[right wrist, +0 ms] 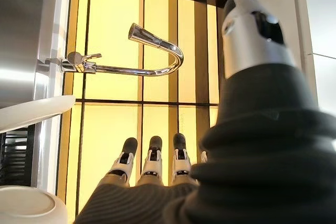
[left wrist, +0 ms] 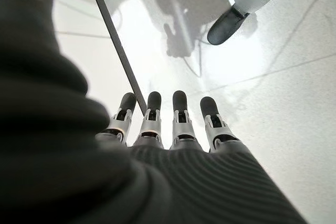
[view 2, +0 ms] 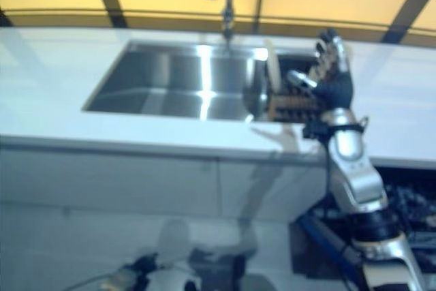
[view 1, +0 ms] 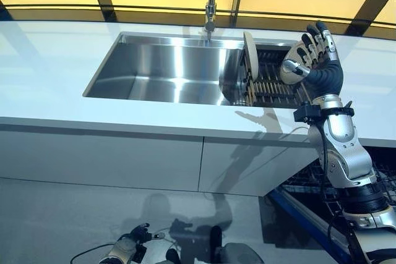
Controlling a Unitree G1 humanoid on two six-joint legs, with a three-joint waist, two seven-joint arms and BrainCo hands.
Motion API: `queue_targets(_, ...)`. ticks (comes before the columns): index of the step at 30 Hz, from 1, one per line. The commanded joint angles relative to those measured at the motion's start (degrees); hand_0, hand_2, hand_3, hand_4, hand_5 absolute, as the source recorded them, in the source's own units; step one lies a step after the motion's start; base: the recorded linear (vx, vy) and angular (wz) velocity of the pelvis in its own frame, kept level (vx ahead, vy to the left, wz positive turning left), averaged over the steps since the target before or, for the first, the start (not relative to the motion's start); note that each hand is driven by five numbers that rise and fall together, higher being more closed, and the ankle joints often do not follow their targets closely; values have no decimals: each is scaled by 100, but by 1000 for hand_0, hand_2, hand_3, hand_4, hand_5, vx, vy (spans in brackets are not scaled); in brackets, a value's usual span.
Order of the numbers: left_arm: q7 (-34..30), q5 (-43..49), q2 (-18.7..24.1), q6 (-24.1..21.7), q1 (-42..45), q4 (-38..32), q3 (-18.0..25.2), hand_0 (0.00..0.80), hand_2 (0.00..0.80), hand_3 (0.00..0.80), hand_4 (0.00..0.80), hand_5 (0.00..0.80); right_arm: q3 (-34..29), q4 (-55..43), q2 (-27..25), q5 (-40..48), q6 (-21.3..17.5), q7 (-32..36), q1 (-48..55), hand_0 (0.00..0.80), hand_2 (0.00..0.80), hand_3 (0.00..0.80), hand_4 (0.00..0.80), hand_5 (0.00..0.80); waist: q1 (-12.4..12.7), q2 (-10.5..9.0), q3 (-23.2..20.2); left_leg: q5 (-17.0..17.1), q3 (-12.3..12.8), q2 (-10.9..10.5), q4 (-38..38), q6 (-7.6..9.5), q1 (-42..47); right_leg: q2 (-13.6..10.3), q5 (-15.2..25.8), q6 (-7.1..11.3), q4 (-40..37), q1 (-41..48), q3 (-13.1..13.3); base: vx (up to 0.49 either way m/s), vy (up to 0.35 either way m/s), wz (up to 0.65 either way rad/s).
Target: Take plates into dishwasher
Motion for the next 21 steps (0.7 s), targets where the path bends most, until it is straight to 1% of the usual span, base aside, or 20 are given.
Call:
queue_targets(1, -25, 219, 220, -90, 29, 94, -85, 0, 0, 0, 0, 0, -405, -267, 108, -82, -184, -85, -137, 0, 0, 0, 0, 0, 138, -116, -144, -1373, 13, -592, 1160, 642, -448, 45, -65, 103, -289, -828, 326, 250, -161, 0)
queue_targets(3, -4, 266, 267, -52, 111, 176, -7, 0, 0, 0, 0, 0, -480, -334, 77, -84, -131, -87, -74, 0, 0, 0, 0, 0, 164, -126, -96, -1559, 68, -541, 1509, 679, -471, -67, -76, 66, -289, -878, 388, 280, -209, 0)
queue_targets(5, -24, 289, 330, -40, 151, 229, 20, 0, 0, 0, 0, 0, -534, -380, 45, -65, -152, -88, 3, 0, 0, 0, 0, 0, 167, -122, -64, -1691, 64, -485, 1699, 693, -455, -129, -25, 39, -289, -882, 418, 298, -255, 1)
queue_targets(7, -30, 308, 401, -18, 223, 236, 83, 0, 0, 0, 0, 0, -595, -405, 32, -56, -190, -76, 66, 0, 0, 0, 0, 0, 175, -109, -21, -1863, 107, -385, 1853, 707, -364, -225, 86, 13, -289, -849, 343, 398, -349, 0)
queue_targets(8, -27, 296, 431, 6, 234, 243, 118, 0, 0, 0, 0, 0, -620, -353, 20, -16, -265, -32, 52, 0, 0, 0, 0, 0, 183, -94, -28, -1923, 159, -319, 1851, 716, -275, -244, -37, 18, -280, -800, 239, 416, -416, 1)
queue_targets(9, -3, 257, 453, 20, 200, 266, 134, 0, 0, 0, 0, 0, -636, -294, -15, 37, -293, -21, -21, 0, 0, 0, 0, 0, 204, -87, -43, -1937, 204, -250, 1849, 704, -262, -297, -204, 7, -289, -777, 102, 509, -516, 0)
queue_targets(10, 16, 73, 470, 38, 171, 245, 137, 0, 0, 0, 0, 0, -590, -238, -28, 43, -334, -83, -121, 0, 0, 0, 0, 0, 176, -62, -53, -1993, 252, -163, 1939, 650, -253, -257, -247, 9, -129, -768, 118, 485, -463, 1)
queue_targets(11, -20, -18, 472, 60, 166, 220, 195, 0, 0, 0, 0, 0, -555, -216, -70, 141, -335, -110, -187, 0, 0, 0, 0, 0, 163, -27, -58, -2073, 326, -87, 1993, 588, -137, -230, -285, 55, 161, -864, 101, 458, -374, -1)
queue_targets(12, -59, -47, 473, 60, 165, 201, 204, 0, 0, 0, 0, 0, -545, -218, -97, 211, -310, -110, -235, 0, 0, 0, 0, 0, 166, 18, -68, -2081, 378, -32, 1997, 525, -1, -210, -334, 71, 333, -923, 75, 544, -390, -5)
queue_targets(13, -190, 53, 466, 52, 174, 152, 190, 0, 0, 0, 0, 0, -530, -239, -107, 280, -247, -126, -291, 0, 0, 0, 0, 0, 155, 104, -106, -1877, 472, 99, 2121, 366, 160, -166, -398, 10, 508, -939, 35, 525, -369, -8)
queue_targets(14, -221, 93, 434, 40, 200, 128, 180, 0, 0, 0, 0, 0, -517, -182, -93, 265, -265, -32, -301, 0, 0, 0, 0, 0, 150, 154, -135, -1600, 533, 192, 2286, 266, 169, -106, -449, -81, 528, -902, 24, 599, -439, -10)
queue_targets(15, -247, 85, 389, 20, 246, 125, 154, 0, 0, 0, 0, 0, -493, -163, -60, 174, -253, 54, -310, 0, 0, 0, 0, 0, 144, 207, -169, -1274, 556, 272, 2485, 132, 144, -19, -524, -189, 512, -831, 29, 530, -394, -11)
queue_targets(16, -222, 39, 340, -53, 312, 147, 142, 0, 0, 0, 0, 0, -455, -159, -33, 41, -217, 147, -321, 0, 0, 0, 0, 0, 141, 264, -214, -882, 535, 345, 2724, -49, 114, 102, -639, -313, 459, -711, 51, 589, -443, -14)
queue_targets(17, -218, 18, 314, -149, 370, 170, 184, 0, 0, 0, 0, 0, -401, -146, -48, -11, -204, 232, -330, 0, 0, 0, 0, 0, 113, 313, -258, -468, 482, 419, 2986, -254, 78, 221, -785, -451, 401, -554, 65, 539, -416, -20)
queue_targets(18, -232, -17, 304, -180, 376, 171, 210, 0, 0, 0, 0, 0, -377, -156, -72, -28, -189, 270, -339, 0, 0, 0, 0, 0, 126, 336, -278, -190, 479, 486, 3303, -368, -40, 309, -845, -561, 308, -422, 120, 482, -397, -21)
queue_targets(19, -204, -51, 270, -204, 375, 162, 207, 0, 0, 0, 0, 0, -362, -148, -89, -45, -193, 321, -335, 0, 0, 0, 0, 0, 123, 348, -295, 51, 432, 581, 3795, -475, -209, 401, -942, -701, 245, -276, 186, 443, -385, -26)
queue_targets(20, -169, -66, 231, -268, 375, 180, 207, 0, 0, 0, 0, 0, -363, -149, -116, -42, -170, 365, -336, 0, 0, 0, 0, 0, 100, 359, -315, 247, 291, 648, 4295, -575, -402, 489, -1033, -827, 221, -144, 235, 416, -378, -34)
queue_targets(21, -141, -46, 209, -335, 378, 198, 222, 0, 0, 0, 0, 0, -378, -135, -157, -29, -171, 399, -335, 0, 0, 0, 0, 0, 126, 374, -318, 355, 183, 722, 4804, -620, -659, 567, -1047, -917, 166, -38, 273, 352, -353, -29)
